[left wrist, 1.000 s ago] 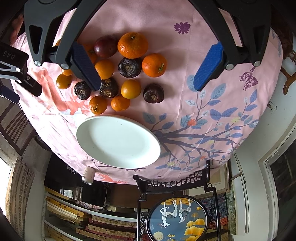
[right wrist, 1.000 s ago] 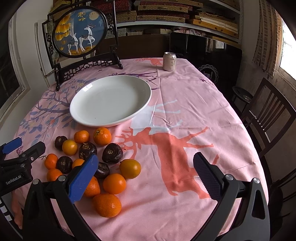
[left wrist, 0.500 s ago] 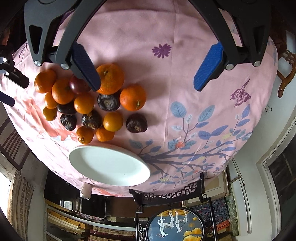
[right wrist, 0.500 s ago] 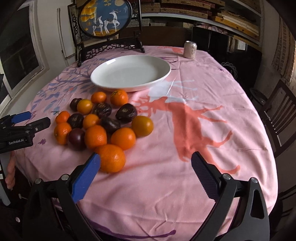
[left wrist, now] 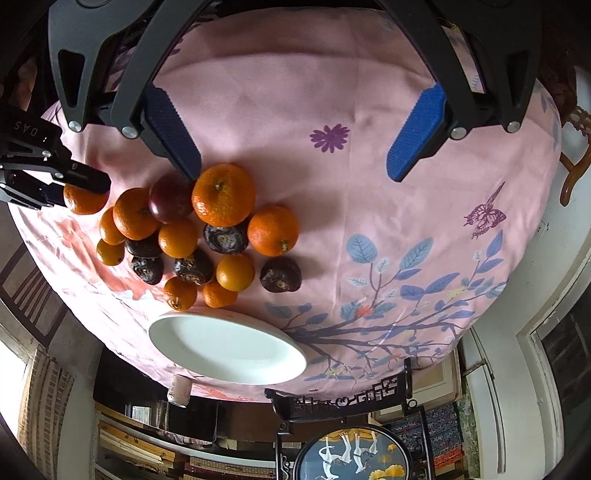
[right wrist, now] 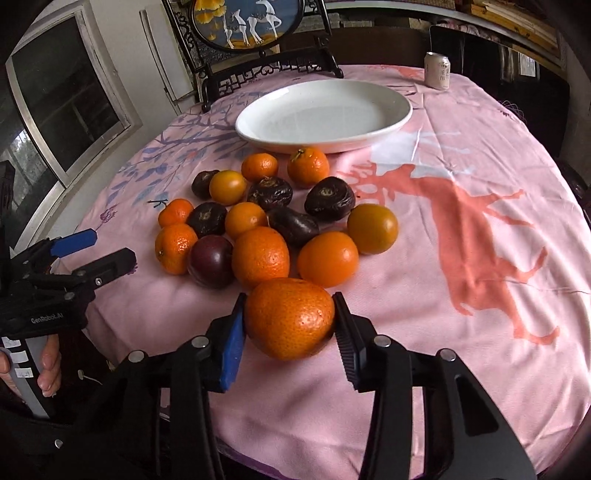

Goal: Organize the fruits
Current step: 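Grasp a tangerine with the right tool while the left tool grasps another tangerine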

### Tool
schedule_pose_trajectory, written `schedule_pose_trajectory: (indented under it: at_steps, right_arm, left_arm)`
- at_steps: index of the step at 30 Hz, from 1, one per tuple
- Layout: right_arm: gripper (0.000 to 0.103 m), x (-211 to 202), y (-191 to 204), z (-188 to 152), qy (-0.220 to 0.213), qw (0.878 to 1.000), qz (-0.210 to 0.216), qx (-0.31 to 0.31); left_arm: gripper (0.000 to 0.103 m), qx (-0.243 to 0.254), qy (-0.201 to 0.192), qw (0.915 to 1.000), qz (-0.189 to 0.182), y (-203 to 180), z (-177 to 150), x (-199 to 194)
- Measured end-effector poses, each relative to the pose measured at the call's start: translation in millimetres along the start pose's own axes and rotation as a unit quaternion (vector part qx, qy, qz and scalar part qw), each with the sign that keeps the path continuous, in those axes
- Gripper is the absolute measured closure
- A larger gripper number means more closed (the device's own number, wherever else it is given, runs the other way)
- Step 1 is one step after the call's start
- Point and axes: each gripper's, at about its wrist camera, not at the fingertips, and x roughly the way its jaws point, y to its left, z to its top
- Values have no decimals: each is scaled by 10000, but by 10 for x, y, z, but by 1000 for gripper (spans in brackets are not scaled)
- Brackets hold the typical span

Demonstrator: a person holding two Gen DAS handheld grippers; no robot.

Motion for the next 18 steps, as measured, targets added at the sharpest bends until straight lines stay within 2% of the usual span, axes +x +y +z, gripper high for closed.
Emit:
schedule_pose_trajectory:
  at_steps: [2, 4, 10, 11, 12, 15, 16, 18]
  right_arm:
    - [58, -101, -59, -30, -104, 9998, -190, 35]
    - [58, -168, -142, -65, -152, 9994, -300, 117]
    - [57, -252, -315, -107, -228, 9989, -242, 324]
    - [57, -259, -336, -105, -236, 9988, -241, 354]
    - [57, -258, -348, -102, -240, 9987, -246, 388]
    - [57, -240, -377, -101, -218, 9984, -227, 463]
    - [57, -236, -376, -103, -205, 9985, -211, 465]
    - [57, -218, -349, -97, -189, 9987, -183, 438]
  left_arm:
    - [2, 94, 90, 9998, -152, -95, -26, 41]
    - [4, 185, 185, 9996, -123, -172, -52, 105]
    - [18, 143, 556, 9983, -68, -247, -79, 463]
    - [19, 133, 479, 9988, -37, -270, -77, 483]
    - [23, 150, 413, 9990, -39, -298, -62, 490]
    - [45, 185, 398, 9989, -182, -367, 12, 525]
    - [58, 198, 385, 9987, -268, -389, 37, 533]
    - [58, 158, 373, 9987, -298, -412, 67, 536]
